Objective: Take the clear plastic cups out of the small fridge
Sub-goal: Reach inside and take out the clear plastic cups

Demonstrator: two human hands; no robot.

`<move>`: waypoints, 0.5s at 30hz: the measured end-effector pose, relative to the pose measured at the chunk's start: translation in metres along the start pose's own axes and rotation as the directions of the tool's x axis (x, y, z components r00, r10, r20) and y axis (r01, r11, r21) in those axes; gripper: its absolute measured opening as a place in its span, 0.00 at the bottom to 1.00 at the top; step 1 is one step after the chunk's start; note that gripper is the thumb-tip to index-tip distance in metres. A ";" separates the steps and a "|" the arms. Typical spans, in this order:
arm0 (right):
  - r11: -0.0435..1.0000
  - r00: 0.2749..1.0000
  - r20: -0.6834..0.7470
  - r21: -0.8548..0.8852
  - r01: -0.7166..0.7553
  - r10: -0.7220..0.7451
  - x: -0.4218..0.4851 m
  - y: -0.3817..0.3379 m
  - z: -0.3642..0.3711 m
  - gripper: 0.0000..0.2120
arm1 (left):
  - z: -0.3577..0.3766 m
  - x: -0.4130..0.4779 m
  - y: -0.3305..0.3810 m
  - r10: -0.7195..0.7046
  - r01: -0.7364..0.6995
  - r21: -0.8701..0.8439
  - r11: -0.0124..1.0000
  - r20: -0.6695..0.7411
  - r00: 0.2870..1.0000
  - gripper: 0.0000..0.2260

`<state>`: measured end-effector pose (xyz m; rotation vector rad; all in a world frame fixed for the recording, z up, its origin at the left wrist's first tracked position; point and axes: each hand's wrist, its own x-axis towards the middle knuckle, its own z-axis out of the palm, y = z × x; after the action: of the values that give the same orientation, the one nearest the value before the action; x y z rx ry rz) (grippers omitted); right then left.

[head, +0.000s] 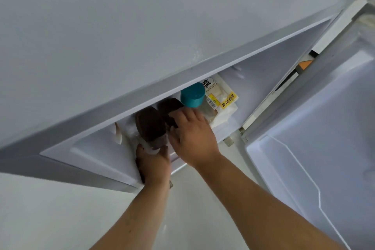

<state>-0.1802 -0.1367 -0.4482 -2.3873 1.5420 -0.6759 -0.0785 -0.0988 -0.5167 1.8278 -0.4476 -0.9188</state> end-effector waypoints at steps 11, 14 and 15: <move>0.969 0.939 0.291 -0.215 -0.121 0.182 0.016 0.052 0.002 0.33 | -0.004 -0.013 -0.007 0.207 -0.412 0.501 0.761 0.414 0.886 0.09; 0.976 0.971 0.197 -0.196 -0.099 0.138 0.007 0.046 -0.008 0.31 | -0.003 -0.008 -0.001 0.344 -0.597 0.568 0.567 0.495 0.798 0.17; 0.976 0.978 0.163 -0.195 -0.100 0.133 -0.001 0.044 -0.012 0.30 | -0.002 -0.005 -0.001 0.366 -0.643 0.588 0.491 0.530 0.765 0.18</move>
<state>-0.2216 -0.1533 -0.4568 -2.3861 1.7184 -0.3000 -0.0798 -0.0939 -0.5154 2.0258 -1.7393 -0.6317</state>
